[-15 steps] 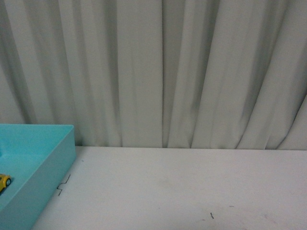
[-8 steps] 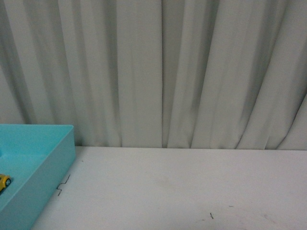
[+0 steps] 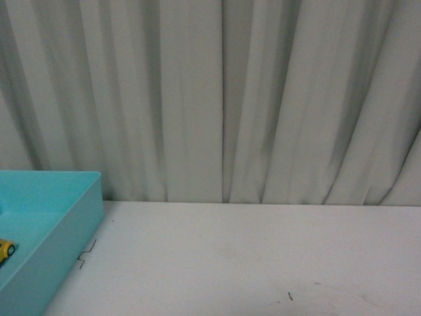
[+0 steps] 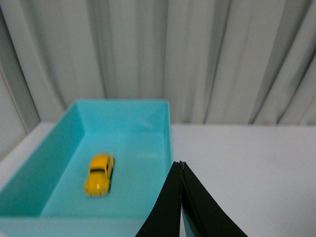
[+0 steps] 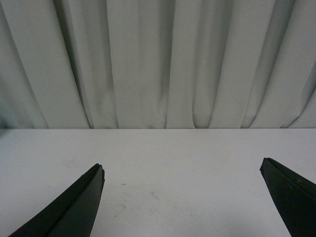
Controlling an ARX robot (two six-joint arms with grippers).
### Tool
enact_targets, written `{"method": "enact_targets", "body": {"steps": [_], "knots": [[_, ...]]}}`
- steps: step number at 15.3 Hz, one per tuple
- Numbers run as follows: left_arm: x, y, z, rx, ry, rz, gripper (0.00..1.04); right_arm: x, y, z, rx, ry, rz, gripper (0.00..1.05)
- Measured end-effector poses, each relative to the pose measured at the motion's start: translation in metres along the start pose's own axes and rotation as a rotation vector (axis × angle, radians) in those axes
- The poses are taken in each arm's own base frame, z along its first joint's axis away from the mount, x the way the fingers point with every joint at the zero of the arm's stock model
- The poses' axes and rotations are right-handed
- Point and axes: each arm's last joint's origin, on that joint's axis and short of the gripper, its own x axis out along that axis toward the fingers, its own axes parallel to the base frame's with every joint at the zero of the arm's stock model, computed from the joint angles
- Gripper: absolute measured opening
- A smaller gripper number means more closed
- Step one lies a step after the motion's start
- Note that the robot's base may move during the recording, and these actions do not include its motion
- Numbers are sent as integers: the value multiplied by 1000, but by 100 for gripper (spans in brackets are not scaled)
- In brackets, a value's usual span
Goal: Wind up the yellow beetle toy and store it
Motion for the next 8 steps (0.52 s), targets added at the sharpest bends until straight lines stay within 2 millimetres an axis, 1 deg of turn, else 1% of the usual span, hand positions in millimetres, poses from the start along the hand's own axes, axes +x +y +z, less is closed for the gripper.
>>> {"method": "enact_targets", "body": {"steps": [1,2,6,7,8], "knots": [[-9,0,0,0,-23,-4,2,0,0,0,0,0,0,98],[-9,0,-3,0,4,-3,2,0,0,0,0,0,0,98],[-9,0,-2,0,-3,-3,2,0,0,0,0,0,0,98],[-9,0,-2,-2,-3,-2,8,0,0,0,0,0,0,98],[-9,0,-2,-2,-3,-2,21,0,0,0,0,0,0,98]]}}
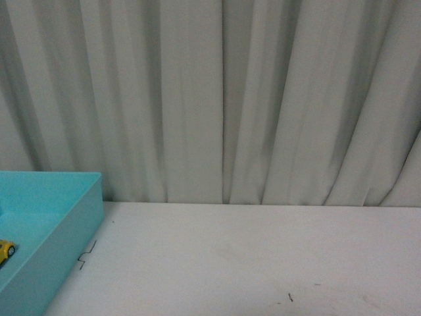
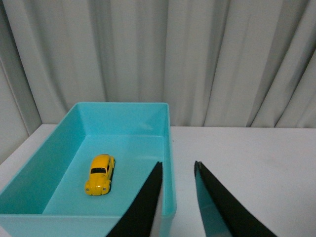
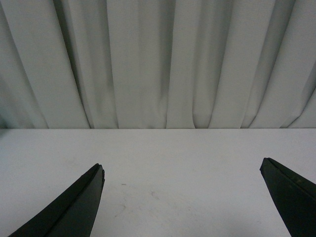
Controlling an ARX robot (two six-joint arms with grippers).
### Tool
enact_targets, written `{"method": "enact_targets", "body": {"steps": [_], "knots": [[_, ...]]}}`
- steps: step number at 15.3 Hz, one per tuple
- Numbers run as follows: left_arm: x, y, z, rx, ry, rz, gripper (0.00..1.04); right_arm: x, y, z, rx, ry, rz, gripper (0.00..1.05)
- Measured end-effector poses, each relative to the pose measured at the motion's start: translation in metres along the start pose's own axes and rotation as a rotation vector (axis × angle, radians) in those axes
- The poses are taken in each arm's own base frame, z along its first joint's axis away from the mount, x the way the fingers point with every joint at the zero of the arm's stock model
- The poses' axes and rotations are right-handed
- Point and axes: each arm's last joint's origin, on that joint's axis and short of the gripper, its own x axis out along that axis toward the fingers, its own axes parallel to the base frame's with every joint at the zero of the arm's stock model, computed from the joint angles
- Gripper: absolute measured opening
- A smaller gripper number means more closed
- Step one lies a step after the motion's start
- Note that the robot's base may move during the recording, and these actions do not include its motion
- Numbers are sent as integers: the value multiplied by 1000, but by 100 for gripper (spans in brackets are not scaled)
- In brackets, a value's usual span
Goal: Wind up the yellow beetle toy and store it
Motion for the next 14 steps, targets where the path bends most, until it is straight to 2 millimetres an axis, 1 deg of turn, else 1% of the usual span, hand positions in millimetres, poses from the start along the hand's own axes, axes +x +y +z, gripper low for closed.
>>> {"method": "enact_targets", "body": {"steps": [4,6,7,8,14], "knots": [[0,0,0,0,0,0,68,0,0,0,0,0,0,98],[0,0,0,0,0,0,93,0,0,0,0,0,0,98],[0,0,0,1,0,0,100,0,0,0,0,0,0,98],[0,0,0,0,0,0,97,0,0,0,0,0,0,98],[0,0,0,0,0,0,98,0,0,0,0,1,0,98]]}}
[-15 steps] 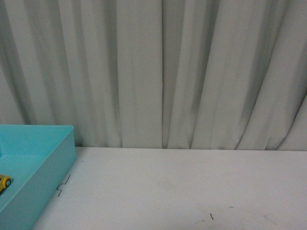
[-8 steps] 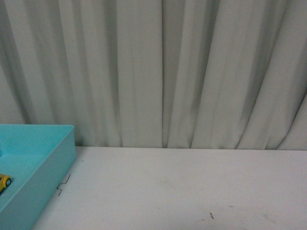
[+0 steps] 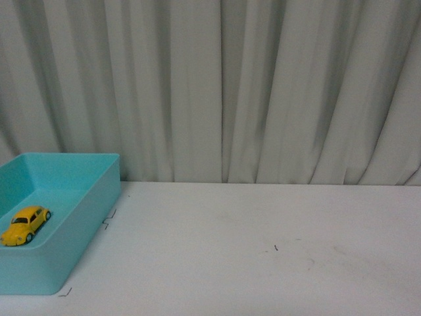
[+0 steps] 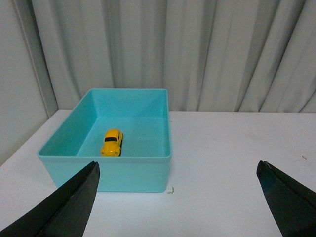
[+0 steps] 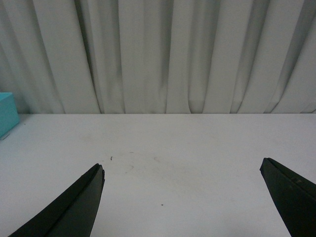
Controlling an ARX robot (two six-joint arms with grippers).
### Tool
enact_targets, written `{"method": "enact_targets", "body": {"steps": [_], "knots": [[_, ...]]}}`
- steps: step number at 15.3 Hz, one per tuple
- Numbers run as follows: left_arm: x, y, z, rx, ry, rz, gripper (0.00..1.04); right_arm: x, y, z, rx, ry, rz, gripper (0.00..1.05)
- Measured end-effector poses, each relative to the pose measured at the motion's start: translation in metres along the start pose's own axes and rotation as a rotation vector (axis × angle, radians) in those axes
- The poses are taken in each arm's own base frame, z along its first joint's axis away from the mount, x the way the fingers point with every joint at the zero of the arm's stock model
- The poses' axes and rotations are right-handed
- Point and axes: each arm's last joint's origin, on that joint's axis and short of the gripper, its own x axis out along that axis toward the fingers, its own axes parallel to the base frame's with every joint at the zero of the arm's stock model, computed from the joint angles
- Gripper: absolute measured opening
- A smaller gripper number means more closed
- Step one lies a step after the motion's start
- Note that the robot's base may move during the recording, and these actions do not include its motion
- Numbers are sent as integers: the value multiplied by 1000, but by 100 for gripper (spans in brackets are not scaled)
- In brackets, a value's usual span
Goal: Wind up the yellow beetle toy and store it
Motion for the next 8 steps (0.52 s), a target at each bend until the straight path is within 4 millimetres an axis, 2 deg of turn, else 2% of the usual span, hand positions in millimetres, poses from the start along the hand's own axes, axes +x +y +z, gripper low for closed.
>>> {"method": "enact_targets", "body": {"steps": [8], "knots": [[0,0,0,0,0,0,98,0,0,0,0,-2,0,98]]}}
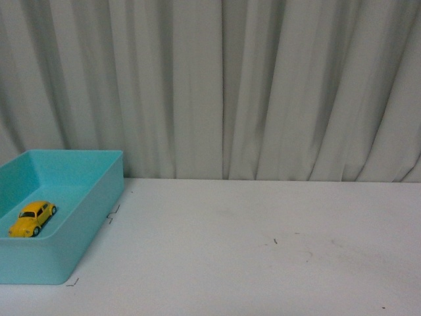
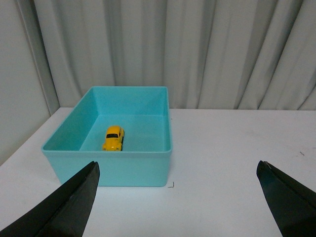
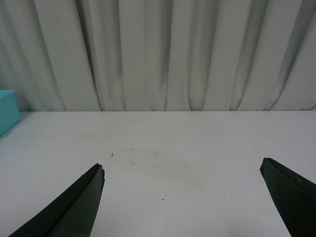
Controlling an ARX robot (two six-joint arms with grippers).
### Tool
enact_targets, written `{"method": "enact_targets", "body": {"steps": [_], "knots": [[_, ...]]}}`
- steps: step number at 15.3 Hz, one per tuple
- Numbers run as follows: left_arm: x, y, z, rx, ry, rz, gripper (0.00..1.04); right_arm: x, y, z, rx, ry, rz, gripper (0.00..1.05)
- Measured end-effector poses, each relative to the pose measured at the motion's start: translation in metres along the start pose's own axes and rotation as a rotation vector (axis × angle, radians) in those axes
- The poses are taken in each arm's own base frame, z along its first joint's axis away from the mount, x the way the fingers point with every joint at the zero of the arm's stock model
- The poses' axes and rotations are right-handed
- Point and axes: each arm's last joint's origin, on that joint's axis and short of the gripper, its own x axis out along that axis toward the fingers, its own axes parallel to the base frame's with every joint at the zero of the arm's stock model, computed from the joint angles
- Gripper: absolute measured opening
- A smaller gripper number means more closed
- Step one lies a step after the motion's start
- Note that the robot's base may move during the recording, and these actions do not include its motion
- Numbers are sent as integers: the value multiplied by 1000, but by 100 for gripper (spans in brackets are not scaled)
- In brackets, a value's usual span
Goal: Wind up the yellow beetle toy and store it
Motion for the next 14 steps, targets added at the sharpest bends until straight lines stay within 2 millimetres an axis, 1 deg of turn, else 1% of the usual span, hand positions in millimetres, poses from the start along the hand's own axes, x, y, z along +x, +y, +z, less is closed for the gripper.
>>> {"method": "enact_targets", "body": {"steps": [14], "knots": [[0,0,0,-1,0,0,98,0,0,0,0,0,0,98]]}}
